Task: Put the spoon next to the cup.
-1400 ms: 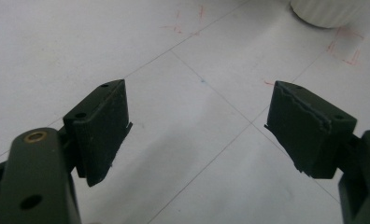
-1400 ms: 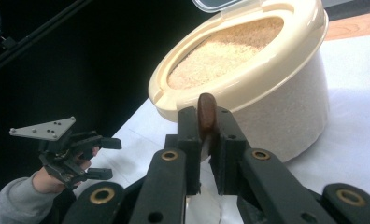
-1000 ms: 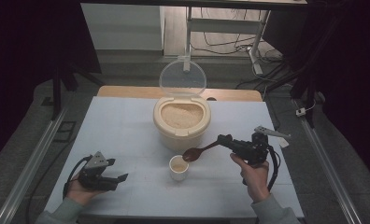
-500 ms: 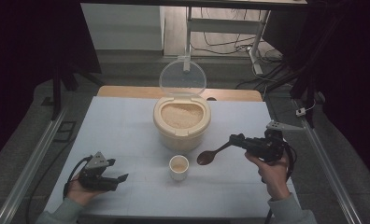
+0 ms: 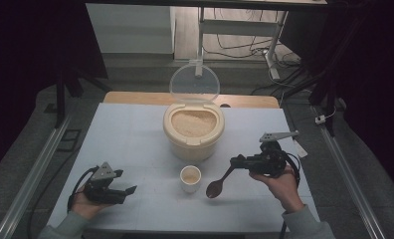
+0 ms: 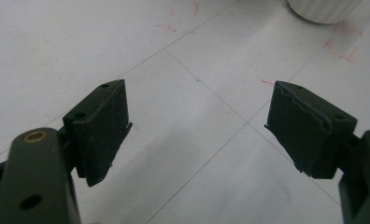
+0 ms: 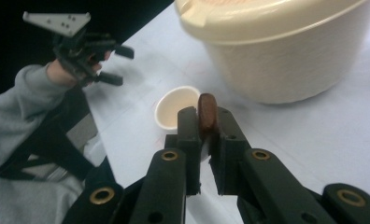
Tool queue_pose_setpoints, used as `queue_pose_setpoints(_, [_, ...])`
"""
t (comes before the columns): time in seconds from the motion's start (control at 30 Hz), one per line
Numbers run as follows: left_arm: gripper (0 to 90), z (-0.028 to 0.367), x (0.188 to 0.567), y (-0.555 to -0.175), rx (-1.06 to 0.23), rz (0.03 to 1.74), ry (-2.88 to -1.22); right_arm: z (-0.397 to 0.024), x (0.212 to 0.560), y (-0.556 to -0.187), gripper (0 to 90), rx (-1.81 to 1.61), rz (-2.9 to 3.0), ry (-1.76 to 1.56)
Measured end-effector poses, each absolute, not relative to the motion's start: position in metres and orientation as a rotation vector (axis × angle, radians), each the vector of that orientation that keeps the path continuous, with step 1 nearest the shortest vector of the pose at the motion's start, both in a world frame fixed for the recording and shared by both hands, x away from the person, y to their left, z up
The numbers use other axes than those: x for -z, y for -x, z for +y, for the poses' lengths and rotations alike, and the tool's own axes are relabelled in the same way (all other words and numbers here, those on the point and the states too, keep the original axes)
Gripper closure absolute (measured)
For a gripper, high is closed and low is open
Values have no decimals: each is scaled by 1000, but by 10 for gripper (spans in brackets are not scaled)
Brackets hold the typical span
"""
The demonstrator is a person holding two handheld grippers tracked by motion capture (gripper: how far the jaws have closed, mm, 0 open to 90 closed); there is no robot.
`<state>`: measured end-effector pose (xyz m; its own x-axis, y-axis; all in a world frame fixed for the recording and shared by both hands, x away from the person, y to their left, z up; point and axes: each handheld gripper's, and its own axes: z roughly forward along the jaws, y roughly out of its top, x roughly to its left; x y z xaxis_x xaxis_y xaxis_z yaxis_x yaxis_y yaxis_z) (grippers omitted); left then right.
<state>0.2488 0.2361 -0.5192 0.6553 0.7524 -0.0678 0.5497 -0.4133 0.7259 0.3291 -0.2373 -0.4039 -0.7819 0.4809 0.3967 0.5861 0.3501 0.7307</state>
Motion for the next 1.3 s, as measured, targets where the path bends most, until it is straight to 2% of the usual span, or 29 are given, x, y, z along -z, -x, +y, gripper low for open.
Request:
queue_pose_setpoints(0.57, [204,235,520,-249,-349,1004,-2132,-202,435,-348,811,1196,-2460,925])
queue_pose_setpoints(0.8, [203,235,520,-249,-348,1002,-2134,-200,449,-358,733,1209,-2543,1008])
queue_pose_setpoints(1.07, [204,234,520,-249,-346,1001,-2137,-197,478,-365,588,1259,-2678,1074])
queue_pose_setpoints(1.3, [204,233,521,-249,-344,999,-2144,-194,496,-371,506,1238,-2746,1114])
